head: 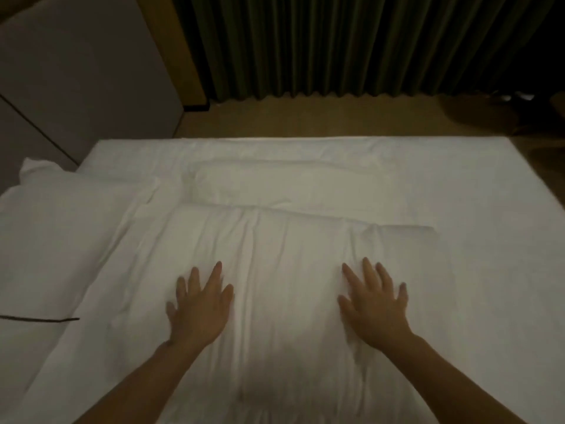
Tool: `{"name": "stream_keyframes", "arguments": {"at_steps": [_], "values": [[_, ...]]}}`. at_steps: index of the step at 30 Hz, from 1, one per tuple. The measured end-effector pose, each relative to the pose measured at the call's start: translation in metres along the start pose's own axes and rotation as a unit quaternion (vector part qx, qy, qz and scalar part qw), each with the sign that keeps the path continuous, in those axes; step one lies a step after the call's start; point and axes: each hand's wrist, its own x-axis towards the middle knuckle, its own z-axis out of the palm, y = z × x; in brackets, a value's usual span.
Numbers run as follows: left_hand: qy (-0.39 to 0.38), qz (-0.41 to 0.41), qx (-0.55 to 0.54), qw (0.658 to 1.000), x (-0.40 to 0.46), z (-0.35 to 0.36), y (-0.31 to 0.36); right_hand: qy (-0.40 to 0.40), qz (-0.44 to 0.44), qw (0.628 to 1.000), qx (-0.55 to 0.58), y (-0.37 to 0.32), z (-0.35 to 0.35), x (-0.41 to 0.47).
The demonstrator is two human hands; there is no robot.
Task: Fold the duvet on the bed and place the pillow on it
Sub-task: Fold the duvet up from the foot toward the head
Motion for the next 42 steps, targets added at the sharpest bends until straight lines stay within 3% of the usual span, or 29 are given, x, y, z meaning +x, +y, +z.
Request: {"name": "stream_keyframes", "arguments": {"at_steps": [4, 7, 12, 17, 22, 26, 27, 29, 32, 35, 37, 39, 42], "values": [[0.071, 0.152, 0.168, 0.971, 0.046, 0.021, -0.042, 0.008, -0.002, 0.999, -0.044, 0.025, 0.027, 0.034], [0.106, 0.205, 0.221, 0.948, 0.087, 0.026, -0.065, 0.032, -0.015, 0.998, -0.058, 0.025, 0.038, 0.068], [0.115, 0.213, 0.217, 0.946, 0.146, 0.070, -0.089, 0.078, -0.026, 0.996, -0.045, 0.023, 0.066, 0.135], [0.211, 0.218, 0.154, 0.941, 0.187, 0.133, -0.111, 0.144, -0.044, 0.988, -0.038, 0.021, 0.118, 0.194], [0.186, 0.211, 0.152, 0.947, 0.207, 0.140, -0.095, 0.148, -0.032, 0.988, 0.006, 0.029, 0.140, 0.218], [0.138, 0.199, 0.170, 0.955, 0.181, 0.113, -0.090, 0.077, 0.018, 0.996, 0.036, 0.018, 0.110, 0.185], [0.134, 0.187, 0.150, 0.962, 0.165, 0.101, -0.083, 0.061, 0.029, 0.995, 0.079, 0.007, 0.095, 0.163], [0.142, 0.158, 0.005, 0.977, 0.112, 0.087, -0.072, 0.097, 0.021, 0.973, 0.209, -0.018, 0.075, 0.097], [0.168, 0.103, -0.227, 0.954, 0.000, 0.102, -0.070, 0.203, 0.066, 0.898, 0.385, -0.057, 0.080, -0.032], [0.114, -0.054, -0.354, 0.927, -0.073, 0.141, -0.083, 0.166, 0.191, 0.838, 0.484, -0.078, 0.128, -0.123], [0.087, -0.120, -0.353, 0.924, -0.082, 0.163, -0.099, 0.127, 0.257, 0.831, 0.476, -0.078, 0.161, -0.147], [0.063, -0.115, -0.352, 0.927, -0.076, 0.172, -0.113, 0.109, 0.304, 0.824, 0.465, -0.078, 0.179, -0.145], [0.038, -0.091, -0.318, 0.943, -0.057, 0.180, -0.127, 0.089, 0.303, 0.820, 0.478, -0.083, 0.193, -0.110]]}}
